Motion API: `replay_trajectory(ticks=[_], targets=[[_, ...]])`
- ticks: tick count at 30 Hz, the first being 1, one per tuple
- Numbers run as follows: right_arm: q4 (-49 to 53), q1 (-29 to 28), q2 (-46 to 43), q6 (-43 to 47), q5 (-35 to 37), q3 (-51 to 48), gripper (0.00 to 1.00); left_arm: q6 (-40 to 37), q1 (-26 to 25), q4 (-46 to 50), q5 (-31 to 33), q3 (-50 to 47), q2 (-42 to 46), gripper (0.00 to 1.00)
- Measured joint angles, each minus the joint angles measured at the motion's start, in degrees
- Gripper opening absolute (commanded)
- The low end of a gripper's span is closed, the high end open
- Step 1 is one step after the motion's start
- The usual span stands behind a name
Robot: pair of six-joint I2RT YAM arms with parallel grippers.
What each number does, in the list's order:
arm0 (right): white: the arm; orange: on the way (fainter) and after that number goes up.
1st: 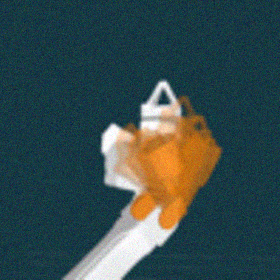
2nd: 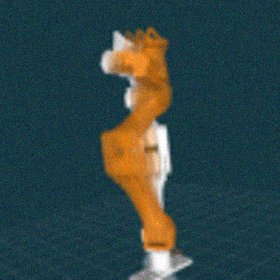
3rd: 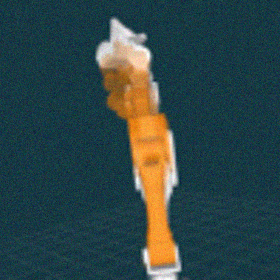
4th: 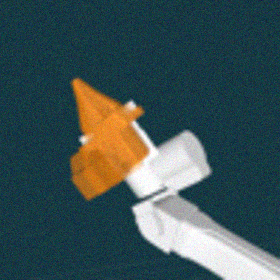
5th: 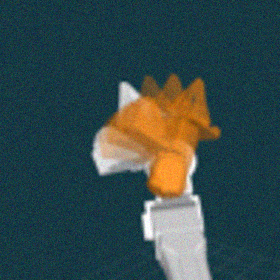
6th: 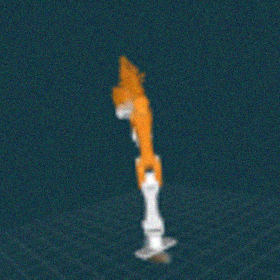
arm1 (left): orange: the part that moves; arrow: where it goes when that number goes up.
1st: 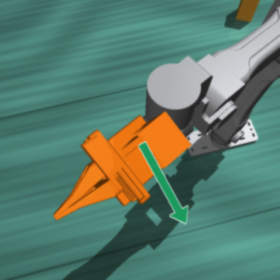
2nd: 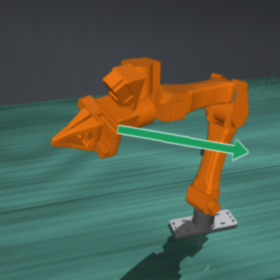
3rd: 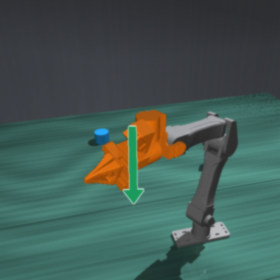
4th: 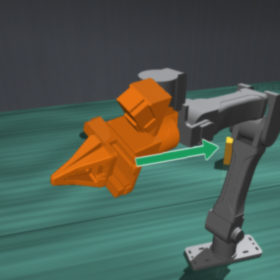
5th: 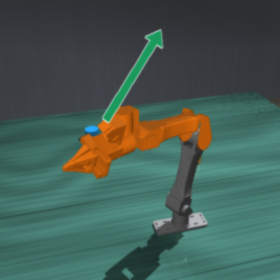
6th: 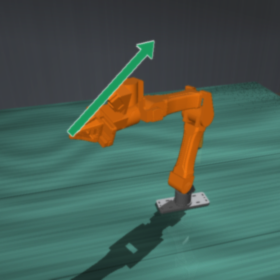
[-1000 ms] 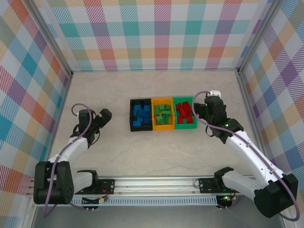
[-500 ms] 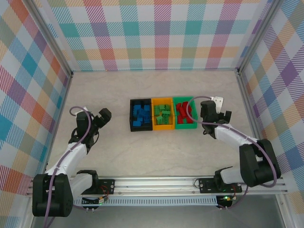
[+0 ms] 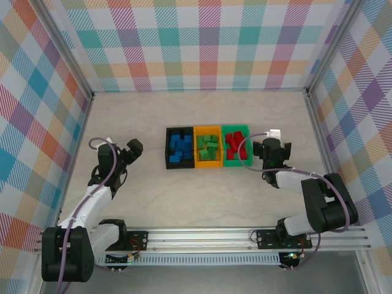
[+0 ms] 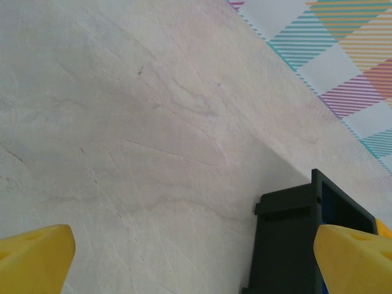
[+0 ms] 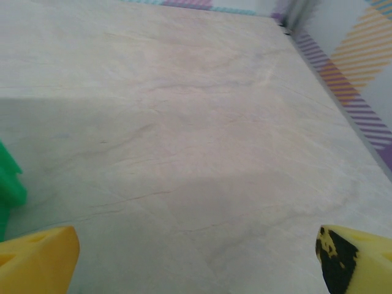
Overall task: Sort the legos into containers by color
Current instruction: Move the container to the center of the table.
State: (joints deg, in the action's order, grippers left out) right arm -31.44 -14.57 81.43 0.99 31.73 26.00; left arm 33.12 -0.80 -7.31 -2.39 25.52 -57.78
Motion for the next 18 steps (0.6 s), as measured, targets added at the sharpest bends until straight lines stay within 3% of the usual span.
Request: replay_trajectory(ticks=[5, 13, 18], targets=[[-3.3, 0.0, -0.1, 3.0, -6.9, -0.9, 0.99, 0.0, -0.1, 0.0, 0.0, 0.0, 0.0, 1.0], [-13.7, 1.0, 1.6, 5.7, -8.6, -5.2, 0.99, -0.3, -0.2, 0.1, 0.5, 0.0, 1.7, 1.0], [-14.6, 5.1, 2.6, 3.5, -11.0, -5.2, 0.99, -0.4, -0.2, 0.1, 0.5, 0.0, 2.3, 1.0]])
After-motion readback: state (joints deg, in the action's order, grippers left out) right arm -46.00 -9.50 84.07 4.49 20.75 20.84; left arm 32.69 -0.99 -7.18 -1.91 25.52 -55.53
